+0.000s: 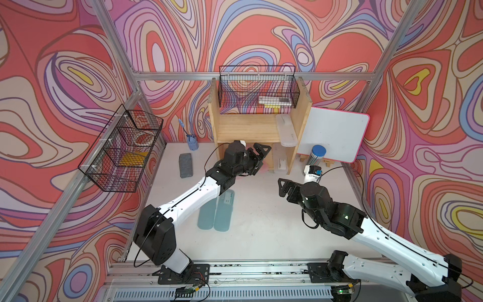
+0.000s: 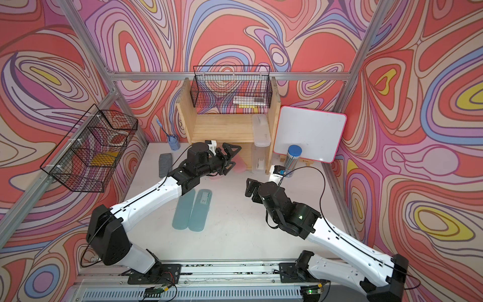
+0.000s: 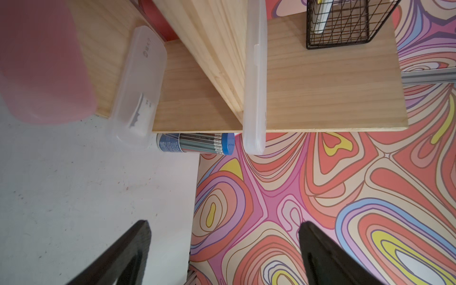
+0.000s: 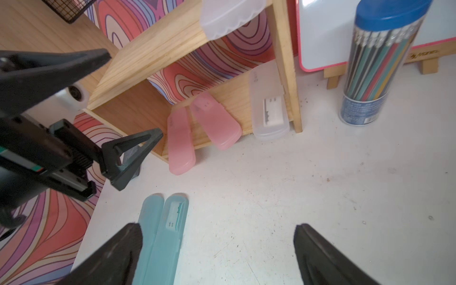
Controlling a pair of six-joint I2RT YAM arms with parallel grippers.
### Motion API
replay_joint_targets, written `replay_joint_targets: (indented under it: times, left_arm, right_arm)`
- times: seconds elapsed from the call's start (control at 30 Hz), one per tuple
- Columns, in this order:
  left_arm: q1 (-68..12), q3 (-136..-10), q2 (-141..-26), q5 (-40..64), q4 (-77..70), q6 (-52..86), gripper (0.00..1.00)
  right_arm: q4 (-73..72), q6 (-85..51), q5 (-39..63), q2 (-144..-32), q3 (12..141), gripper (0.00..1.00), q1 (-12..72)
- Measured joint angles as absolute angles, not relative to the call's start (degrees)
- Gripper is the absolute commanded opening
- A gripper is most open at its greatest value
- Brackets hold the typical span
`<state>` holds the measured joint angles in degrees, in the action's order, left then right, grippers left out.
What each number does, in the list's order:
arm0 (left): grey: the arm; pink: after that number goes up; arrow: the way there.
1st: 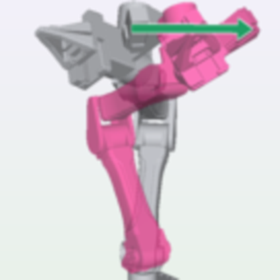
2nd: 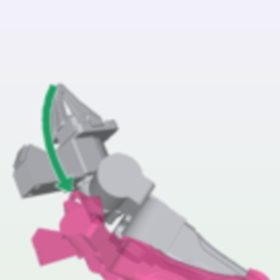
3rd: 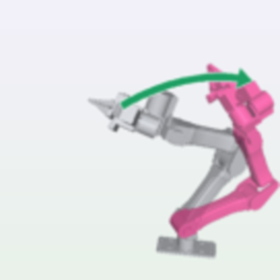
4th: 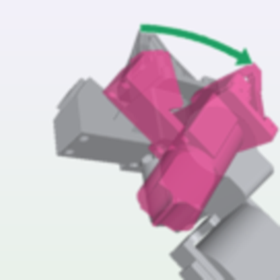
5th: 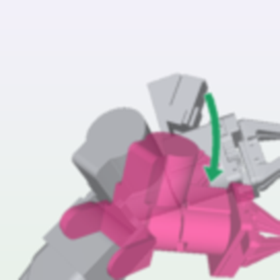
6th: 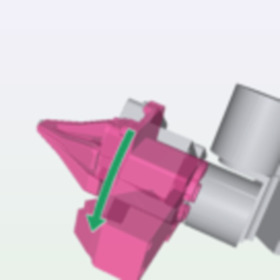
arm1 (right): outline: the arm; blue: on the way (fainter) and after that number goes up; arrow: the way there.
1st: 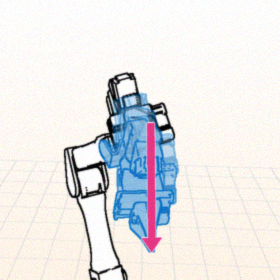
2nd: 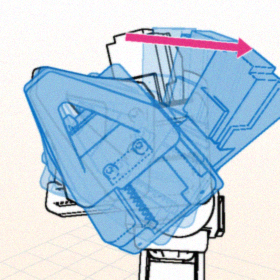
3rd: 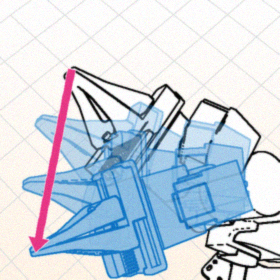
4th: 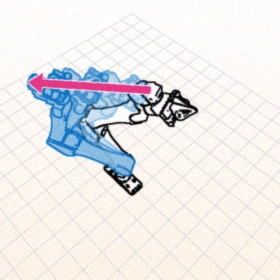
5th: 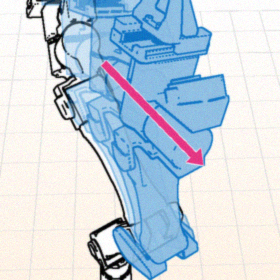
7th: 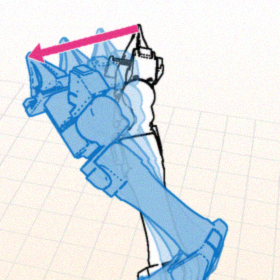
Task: Remove the pencil cases from the shelf
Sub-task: Pick up the pencil case from the shelf.
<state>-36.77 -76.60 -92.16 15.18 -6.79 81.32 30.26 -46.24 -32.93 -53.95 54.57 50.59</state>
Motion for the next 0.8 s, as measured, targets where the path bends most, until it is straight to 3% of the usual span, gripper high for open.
replay_joint_targets:
  times: [0.8]
  left_arm:
    - [-39.05, -96.88, -113.38, 13.69, -12.93, 82.13, 0.61]
  right_arm:
    - [34.83, -45.41, -42.00, -45.89, 52.38, 0.95, 50.59]
